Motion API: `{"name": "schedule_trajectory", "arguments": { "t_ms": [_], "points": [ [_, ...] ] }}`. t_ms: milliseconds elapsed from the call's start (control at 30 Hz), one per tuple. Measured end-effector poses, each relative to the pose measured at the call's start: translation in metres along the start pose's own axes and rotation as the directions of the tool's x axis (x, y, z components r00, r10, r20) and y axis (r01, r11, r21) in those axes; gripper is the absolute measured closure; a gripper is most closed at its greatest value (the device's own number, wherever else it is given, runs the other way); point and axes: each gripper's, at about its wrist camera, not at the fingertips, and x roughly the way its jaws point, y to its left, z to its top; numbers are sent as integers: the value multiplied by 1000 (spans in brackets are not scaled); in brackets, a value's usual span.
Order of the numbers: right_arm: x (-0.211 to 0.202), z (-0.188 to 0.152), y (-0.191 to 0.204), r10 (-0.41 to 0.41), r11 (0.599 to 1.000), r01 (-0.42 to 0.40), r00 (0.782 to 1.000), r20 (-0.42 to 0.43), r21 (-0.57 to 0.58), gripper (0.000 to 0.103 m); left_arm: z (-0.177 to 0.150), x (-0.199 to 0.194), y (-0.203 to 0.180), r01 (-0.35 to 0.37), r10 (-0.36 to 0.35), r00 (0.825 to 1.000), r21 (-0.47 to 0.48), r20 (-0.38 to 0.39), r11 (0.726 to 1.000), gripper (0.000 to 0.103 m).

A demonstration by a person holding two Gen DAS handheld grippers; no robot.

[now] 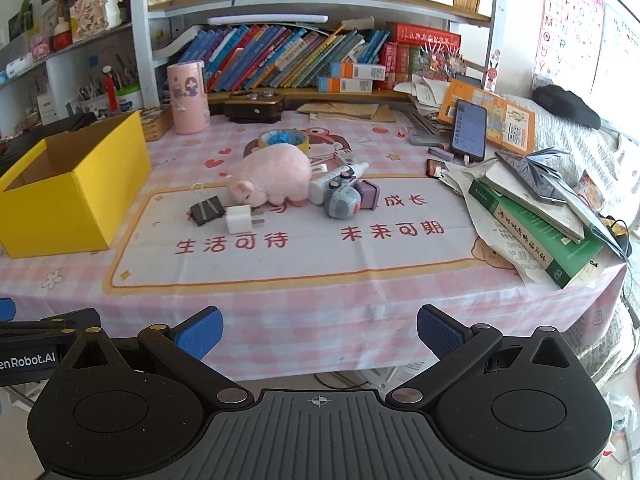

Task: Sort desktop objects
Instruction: 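Grasp the white charger plug with the left tool while the right tool grasps the blue toy truck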

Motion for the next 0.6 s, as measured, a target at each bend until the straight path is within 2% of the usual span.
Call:
{"name": "schedule_trajectory", "arguments": {
  "t_ms": [367,600],
  "points": [
    [58,40,-41,38,999,-39,998,-44,-19,0,37,49,-48,-20,19,998,-19,-54,1000,0],
    [99,64,-69,80,996,-82,993,-81,-19,1,57,76,-68,-17,11,997,-79,-72,997,2]
  ]
}}
